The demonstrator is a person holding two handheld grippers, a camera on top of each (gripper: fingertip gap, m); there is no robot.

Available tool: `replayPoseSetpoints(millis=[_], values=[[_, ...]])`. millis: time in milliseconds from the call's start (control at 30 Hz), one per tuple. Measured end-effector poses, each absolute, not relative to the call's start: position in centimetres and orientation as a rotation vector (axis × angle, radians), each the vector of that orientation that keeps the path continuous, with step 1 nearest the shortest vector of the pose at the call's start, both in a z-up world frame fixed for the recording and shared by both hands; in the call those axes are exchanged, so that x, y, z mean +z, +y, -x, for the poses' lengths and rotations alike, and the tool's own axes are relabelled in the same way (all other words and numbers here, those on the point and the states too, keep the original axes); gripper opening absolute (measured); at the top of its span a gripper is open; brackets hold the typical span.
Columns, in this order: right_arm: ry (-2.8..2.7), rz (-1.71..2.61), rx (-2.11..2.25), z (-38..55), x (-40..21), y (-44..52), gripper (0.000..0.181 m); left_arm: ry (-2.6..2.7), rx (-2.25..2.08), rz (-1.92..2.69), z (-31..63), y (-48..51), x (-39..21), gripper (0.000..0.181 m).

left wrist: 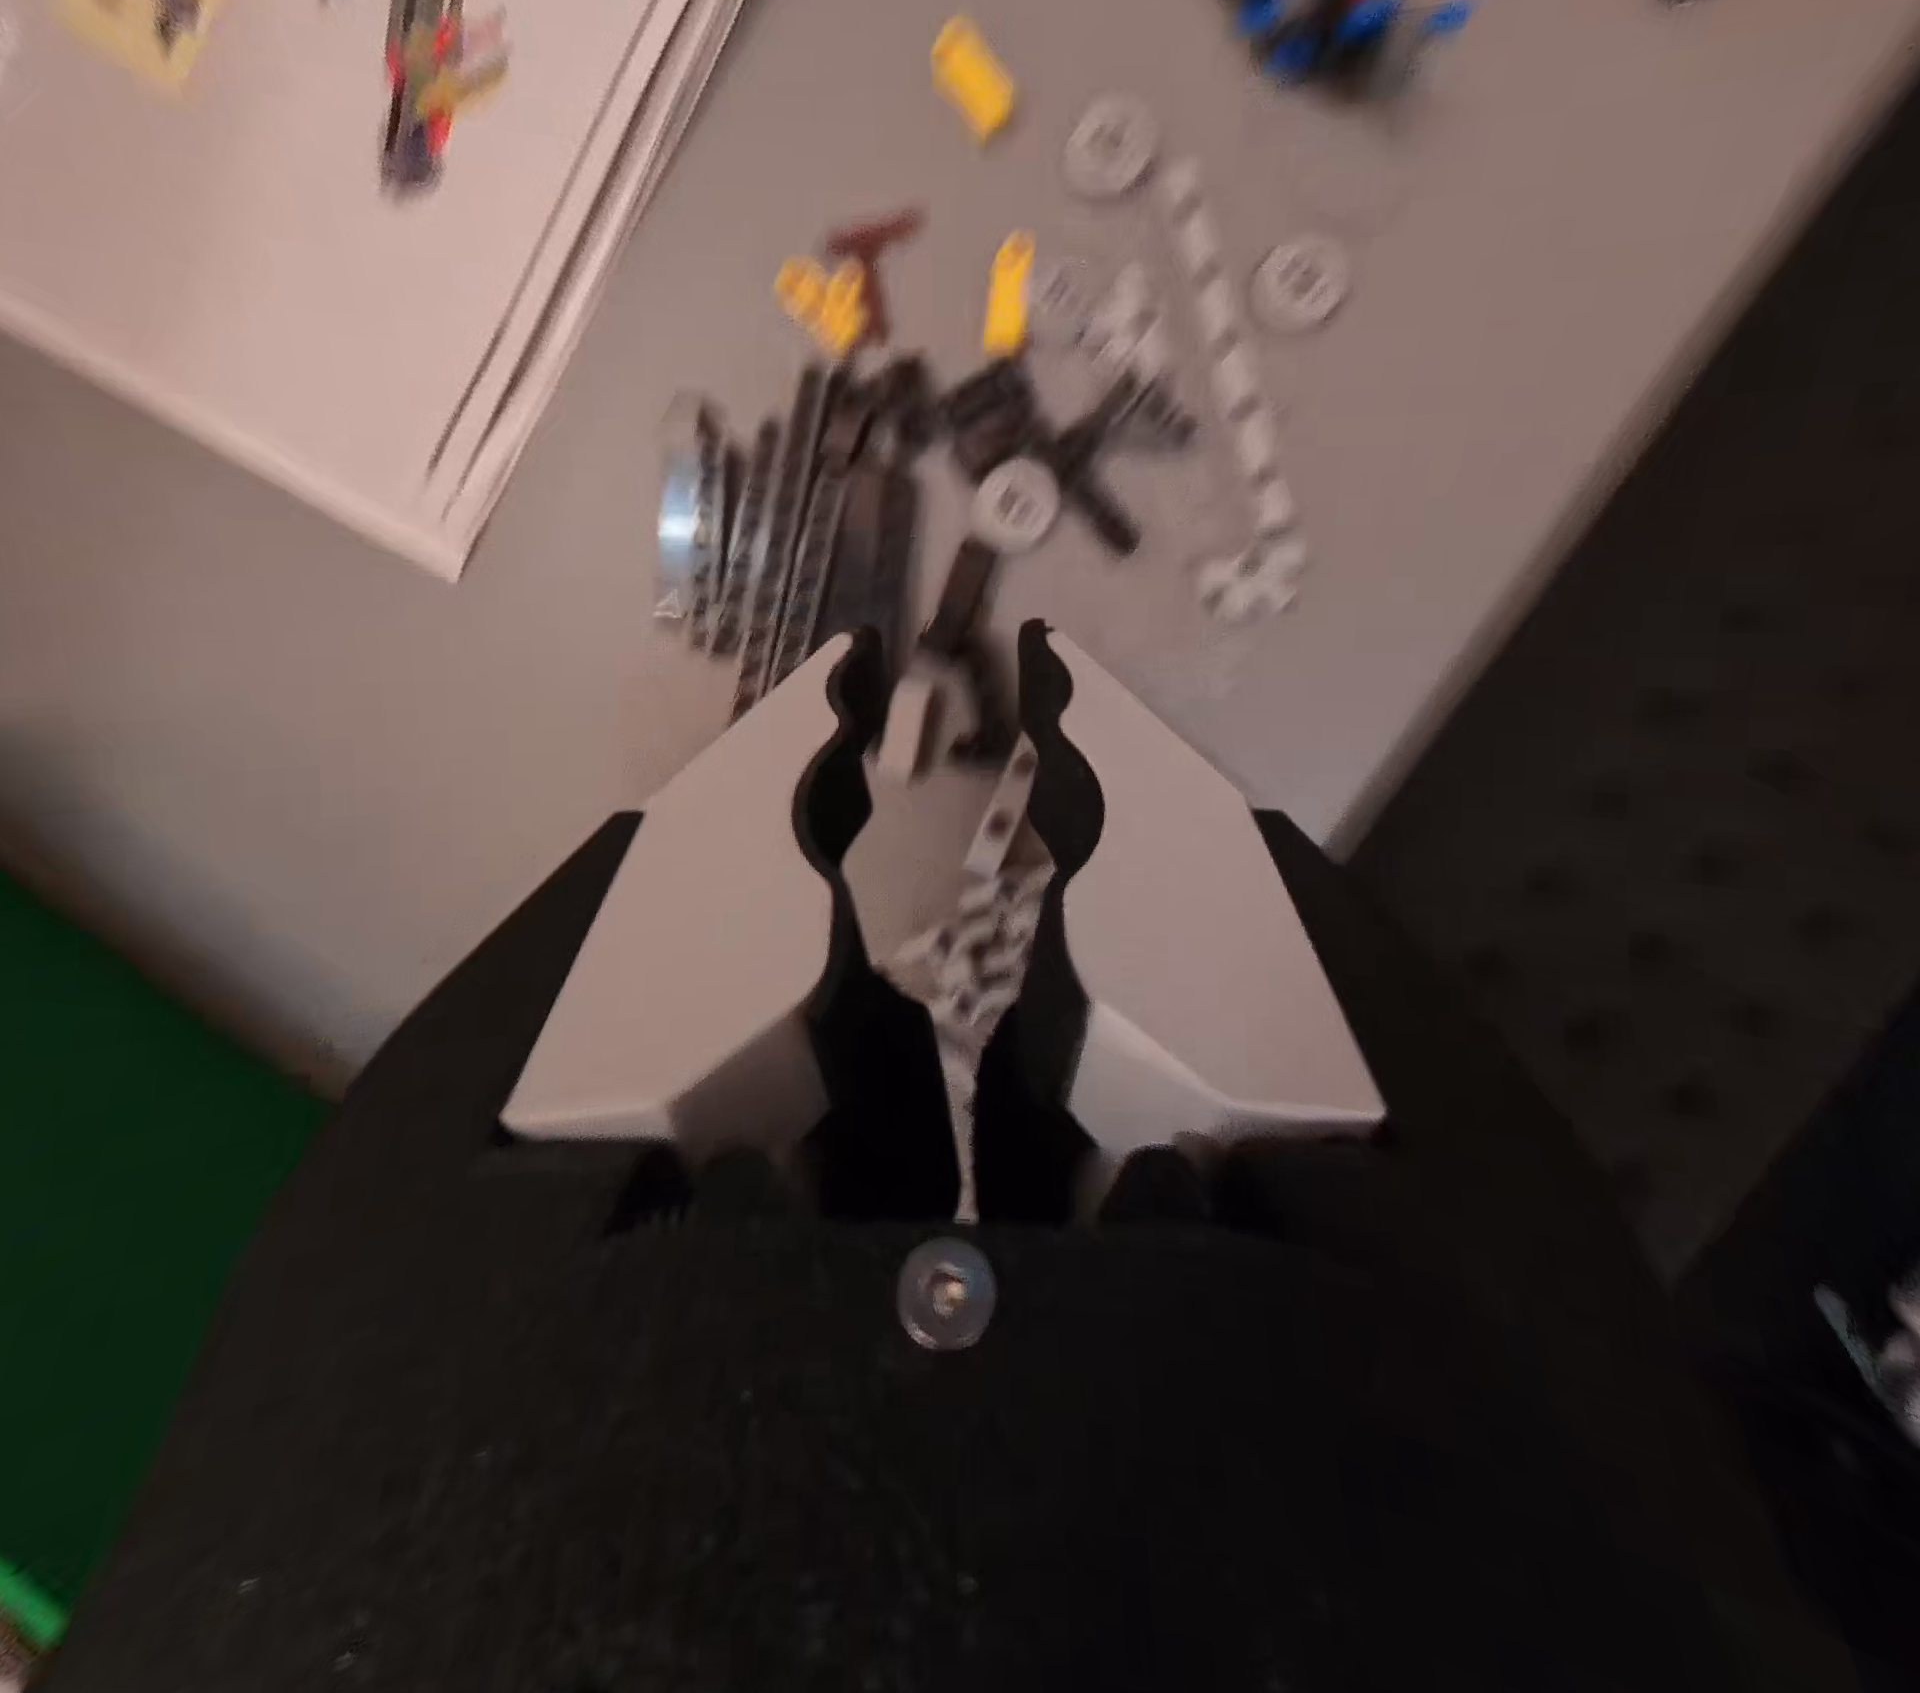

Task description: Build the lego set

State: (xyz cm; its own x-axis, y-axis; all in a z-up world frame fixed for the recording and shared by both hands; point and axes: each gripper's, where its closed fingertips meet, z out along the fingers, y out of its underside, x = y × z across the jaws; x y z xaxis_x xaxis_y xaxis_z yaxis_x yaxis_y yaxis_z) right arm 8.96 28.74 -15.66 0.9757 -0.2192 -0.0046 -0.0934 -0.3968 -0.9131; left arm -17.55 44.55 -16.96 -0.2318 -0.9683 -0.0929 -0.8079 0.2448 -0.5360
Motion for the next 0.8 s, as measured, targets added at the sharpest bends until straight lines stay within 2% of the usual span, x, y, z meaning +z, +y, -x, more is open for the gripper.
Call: replayPoseSetpoints(millis=[100, 367, 800], values=[[0.222, 1.989, -0.149, -9.1, -15.8, 28.7, 0.007, 2.088, -0.47, 1.743, 20.0, 48.0, -18.4, 0.022], [0.228, 2.002, -0.161, -9.3, -16.1, 28.6, 0.007, 2.136, -0.478, 1.688, 18.2, 47.9, -20.4, 0.014], [0.205, 2.015, -0.159, -8.9, -16.3, 28.7, 0.007, 2.154, -0.485, 1.731, 17.6, 48.2, -20.5, 0.022]])
